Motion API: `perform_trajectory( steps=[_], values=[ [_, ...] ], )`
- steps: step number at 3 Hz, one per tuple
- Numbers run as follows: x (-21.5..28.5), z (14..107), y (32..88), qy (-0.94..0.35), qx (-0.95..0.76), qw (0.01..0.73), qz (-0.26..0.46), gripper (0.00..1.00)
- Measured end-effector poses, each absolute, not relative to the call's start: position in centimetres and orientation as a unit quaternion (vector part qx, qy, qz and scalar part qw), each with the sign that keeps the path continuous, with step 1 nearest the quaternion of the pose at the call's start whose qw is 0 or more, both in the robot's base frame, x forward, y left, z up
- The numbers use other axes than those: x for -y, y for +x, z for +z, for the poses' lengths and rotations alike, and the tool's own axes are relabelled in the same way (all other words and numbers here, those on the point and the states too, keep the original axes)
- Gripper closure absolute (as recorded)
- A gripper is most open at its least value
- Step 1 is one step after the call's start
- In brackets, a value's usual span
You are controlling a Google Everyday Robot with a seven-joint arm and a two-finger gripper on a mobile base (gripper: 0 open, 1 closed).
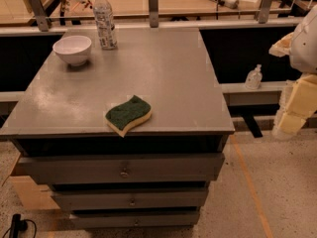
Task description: Place sponge into white bowl
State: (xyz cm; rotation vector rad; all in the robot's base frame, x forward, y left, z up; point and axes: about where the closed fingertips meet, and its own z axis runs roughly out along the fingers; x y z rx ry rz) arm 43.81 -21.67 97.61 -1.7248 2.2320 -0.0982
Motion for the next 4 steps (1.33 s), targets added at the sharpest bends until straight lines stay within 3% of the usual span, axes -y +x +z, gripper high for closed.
perform_trajectory(
  steps=[2, 4],
  values=[
    [19.3, 97.8, 44.4, -0.640, -0.751, 0.162, -0.006, 0.00],
    [7.5, 96.9, 46.9, -0.811, -0.554, 0.171, 0.077, 0.00]
  ],
)
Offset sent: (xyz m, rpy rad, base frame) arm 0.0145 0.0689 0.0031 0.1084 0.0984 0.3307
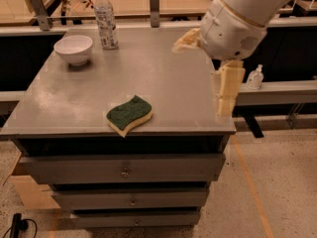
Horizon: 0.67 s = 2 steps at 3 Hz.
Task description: Place sponge into white bowl
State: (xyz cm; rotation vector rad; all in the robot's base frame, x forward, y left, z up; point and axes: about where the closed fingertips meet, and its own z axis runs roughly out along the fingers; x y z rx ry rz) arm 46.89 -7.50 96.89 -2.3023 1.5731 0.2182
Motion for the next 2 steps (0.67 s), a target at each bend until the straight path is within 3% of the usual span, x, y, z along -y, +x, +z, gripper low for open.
perform_trajectory(
  steps=[2],
  values=[
    [7.07, 96.97, 47.37, -0.828, -0.525, 0.184, 0.066, 0.00]
  ],
)
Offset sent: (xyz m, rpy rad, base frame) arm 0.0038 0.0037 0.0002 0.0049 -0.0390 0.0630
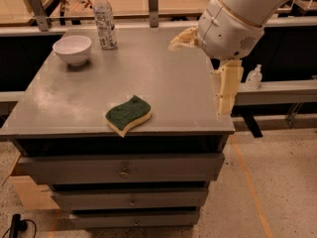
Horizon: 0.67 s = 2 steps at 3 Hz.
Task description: Place sponge into white bowl
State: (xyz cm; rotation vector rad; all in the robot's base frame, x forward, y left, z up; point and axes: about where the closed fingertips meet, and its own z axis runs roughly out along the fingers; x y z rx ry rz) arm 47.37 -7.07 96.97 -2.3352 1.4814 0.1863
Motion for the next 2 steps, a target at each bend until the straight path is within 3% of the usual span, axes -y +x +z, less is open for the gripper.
perform_trajectory(
  steps=[2],
  values=[
    [-1.1, 92.4, 52.6, -0.867, -0.435, 0.198, 0.142, 0.00]
  ],
)
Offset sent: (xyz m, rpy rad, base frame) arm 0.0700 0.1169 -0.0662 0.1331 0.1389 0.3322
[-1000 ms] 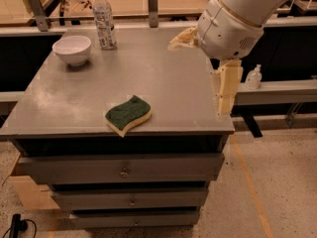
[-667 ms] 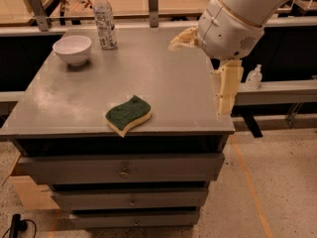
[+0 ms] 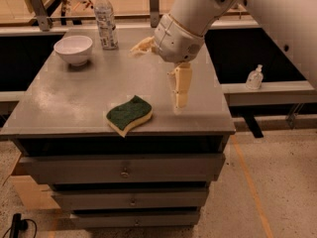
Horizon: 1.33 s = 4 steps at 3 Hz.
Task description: Place sponge into white bowl
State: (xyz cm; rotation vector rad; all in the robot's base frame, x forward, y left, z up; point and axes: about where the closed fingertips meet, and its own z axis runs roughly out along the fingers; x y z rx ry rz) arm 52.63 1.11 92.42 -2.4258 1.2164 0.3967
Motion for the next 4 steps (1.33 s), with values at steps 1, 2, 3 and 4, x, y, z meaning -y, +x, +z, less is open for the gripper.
perform_trajectory(
  steps=[1, 2, 3, 4],
  values=[
    [-4.6, 90.0, 53.5, -0.885, -0.395, 0.177, 0.172, 0.00],
    [-6.2, 86.9, 54.7, -0.889, -0.387, 0.152, 0.192, 0.00],
    [-7.1, 85.4, 55.1, -0.892, -0.380, 0.137, 0.204, 0.18],
    [-7.1, 84.5, 55.5, -0.886, -0.387, 0.134, 0.217, 0.41]
  ],
)
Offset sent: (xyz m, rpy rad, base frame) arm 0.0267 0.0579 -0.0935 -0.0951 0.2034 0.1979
